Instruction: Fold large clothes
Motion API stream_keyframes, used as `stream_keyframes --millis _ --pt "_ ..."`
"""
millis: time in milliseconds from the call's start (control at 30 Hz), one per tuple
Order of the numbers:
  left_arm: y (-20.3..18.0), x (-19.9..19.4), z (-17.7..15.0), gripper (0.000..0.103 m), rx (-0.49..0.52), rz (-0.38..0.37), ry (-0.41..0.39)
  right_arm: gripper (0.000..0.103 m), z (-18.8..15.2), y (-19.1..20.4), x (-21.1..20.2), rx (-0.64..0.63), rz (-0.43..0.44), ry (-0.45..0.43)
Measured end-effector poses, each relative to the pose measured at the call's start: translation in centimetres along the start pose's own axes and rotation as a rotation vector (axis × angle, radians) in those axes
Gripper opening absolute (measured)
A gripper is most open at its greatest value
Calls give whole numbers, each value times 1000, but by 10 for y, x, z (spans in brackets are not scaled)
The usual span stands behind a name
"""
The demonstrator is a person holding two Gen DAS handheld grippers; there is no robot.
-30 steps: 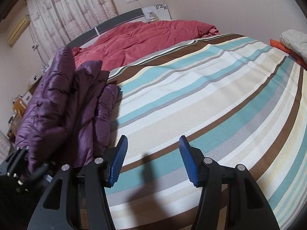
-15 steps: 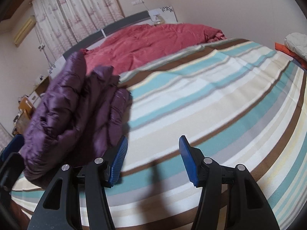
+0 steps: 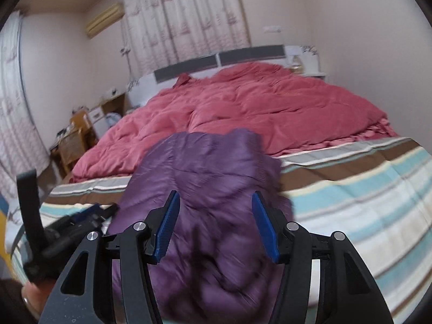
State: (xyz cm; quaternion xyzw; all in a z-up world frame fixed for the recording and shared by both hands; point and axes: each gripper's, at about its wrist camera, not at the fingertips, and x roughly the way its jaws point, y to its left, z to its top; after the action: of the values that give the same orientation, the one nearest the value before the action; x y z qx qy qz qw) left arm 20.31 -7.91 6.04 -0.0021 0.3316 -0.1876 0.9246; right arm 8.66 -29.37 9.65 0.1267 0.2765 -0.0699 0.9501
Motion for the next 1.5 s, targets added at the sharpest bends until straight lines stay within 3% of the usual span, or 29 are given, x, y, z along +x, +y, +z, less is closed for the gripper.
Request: stream_keyframes --millis 67,233,333,433,600,800,833,867,933,1067,1200,1500 --pt "-11 2 -3 51 16 0 -6 55 6 4 23 -22 -10 56" --pt "-27 2 -3 51 27 -50 11 47 -10 -17 54 -63 -151 153" --pt "-43 3 -3 51 108 -66 8 47 -31 -48 57 39 -150 183" --pt "-62 8 -7 51 189 -9 27 47 -46 -64 66 98 -125 194" --pt "-70 20 -17 51 222 17 45 47 -52 -66 87 71 -135 182" --pt "-65 13 -19 54 182 -4 52 51 -51 -69 80 84 -91 187" --pt "-63 10 -18 63 163 -7 54 53 -48 -71 73 91 -78 179" --pt "-59 7 -17 80 139 -4 53 62 -46 -73 68 98 -74 172" --pt "-44 0 -12 93 58 -23 46 68 -41 -81 55 138 -67 147" --pt "-19 10 -2 94 -62 -85 96 77 -36 -94 58 183 -14 189" --pt "-8 34 0 96 -117 -179 208 82 -35 -101 77 206 37 269" --pt "-16 51 5 97 -19 -244 260 82 -44 -122 112 341 189 409"
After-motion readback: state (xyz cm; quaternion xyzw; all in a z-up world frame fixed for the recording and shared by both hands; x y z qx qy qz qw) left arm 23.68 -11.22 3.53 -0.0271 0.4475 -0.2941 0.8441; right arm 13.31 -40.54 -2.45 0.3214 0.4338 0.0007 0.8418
